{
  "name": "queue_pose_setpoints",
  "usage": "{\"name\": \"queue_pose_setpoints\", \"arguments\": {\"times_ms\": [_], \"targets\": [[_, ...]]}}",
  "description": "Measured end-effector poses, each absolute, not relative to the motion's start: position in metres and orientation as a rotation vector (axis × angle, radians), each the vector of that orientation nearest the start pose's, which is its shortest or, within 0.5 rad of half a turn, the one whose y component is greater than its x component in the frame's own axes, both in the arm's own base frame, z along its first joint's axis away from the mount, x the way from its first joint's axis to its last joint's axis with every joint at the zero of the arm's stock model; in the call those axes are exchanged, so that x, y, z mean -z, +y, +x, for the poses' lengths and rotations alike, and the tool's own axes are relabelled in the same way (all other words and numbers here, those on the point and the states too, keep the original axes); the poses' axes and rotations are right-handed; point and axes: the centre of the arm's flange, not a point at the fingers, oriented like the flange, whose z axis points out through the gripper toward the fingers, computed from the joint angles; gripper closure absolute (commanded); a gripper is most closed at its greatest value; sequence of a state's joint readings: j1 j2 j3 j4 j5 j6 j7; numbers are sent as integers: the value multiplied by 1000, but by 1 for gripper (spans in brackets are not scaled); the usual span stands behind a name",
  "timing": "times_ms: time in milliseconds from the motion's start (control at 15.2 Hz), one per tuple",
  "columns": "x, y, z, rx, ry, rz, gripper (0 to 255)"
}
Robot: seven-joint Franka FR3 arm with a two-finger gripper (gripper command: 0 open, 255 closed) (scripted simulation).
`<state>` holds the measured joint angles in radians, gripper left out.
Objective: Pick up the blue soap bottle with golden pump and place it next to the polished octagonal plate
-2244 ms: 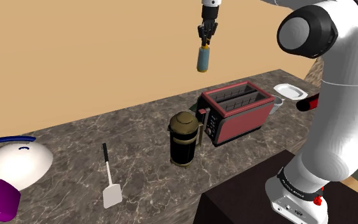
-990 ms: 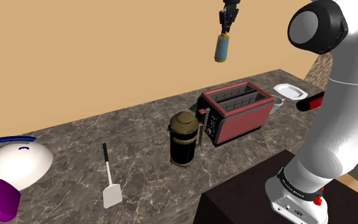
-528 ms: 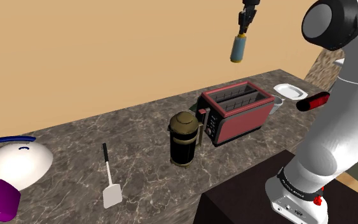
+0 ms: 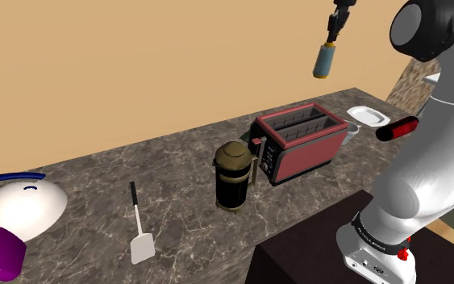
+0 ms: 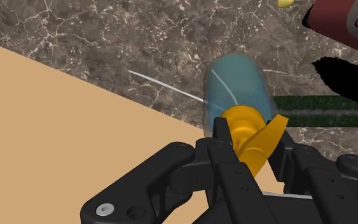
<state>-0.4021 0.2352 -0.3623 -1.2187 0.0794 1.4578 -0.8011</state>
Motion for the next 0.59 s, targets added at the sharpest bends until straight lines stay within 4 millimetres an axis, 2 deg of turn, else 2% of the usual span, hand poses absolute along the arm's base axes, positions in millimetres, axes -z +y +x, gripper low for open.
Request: {"name": "queue_pose_setpoints", "arguments": {"times_ms": [594], "targets": [[-648,-492,398,16,-88,-3156,255]]}}
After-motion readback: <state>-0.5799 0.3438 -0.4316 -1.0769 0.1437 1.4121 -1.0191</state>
